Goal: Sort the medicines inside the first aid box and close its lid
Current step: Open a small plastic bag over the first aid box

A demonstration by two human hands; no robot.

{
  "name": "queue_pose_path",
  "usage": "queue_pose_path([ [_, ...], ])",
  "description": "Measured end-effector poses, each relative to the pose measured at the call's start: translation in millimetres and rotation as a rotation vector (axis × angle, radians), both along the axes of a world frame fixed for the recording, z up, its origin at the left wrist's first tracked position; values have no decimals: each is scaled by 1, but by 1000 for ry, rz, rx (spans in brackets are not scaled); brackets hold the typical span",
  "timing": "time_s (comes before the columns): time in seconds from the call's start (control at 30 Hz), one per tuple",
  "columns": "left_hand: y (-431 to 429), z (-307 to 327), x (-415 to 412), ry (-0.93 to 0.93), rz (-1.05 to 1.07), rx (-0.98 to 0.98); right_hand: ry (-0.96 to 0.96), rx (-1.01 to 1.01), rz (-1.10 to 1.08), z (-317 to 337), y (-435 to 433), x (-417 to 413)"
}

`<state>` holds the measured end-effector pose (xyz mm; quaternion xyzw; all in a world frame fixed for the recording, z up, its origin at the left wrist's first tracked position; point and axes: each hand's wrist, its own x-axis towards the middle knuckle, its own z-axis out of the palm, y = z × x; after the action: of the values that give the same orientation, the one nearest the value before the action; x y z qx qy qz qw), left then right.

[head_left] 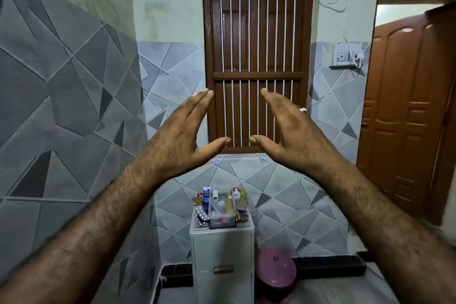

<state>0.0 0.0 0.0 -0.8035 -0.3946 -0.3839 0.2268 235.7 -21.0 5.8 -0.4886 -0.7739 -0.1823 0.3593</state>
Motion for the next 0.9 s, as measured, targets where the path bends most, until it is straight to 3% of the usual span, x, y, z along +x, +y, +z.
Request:
queue_pose_path([
  [0.53, 172, -77, 50, -101, 88, -120, 117, -126, 69, -68, 184, 47],
  [0.9, 240, -132, 68, -138, 109, -243, 142, -250, 148, -115, 264, 66],
])
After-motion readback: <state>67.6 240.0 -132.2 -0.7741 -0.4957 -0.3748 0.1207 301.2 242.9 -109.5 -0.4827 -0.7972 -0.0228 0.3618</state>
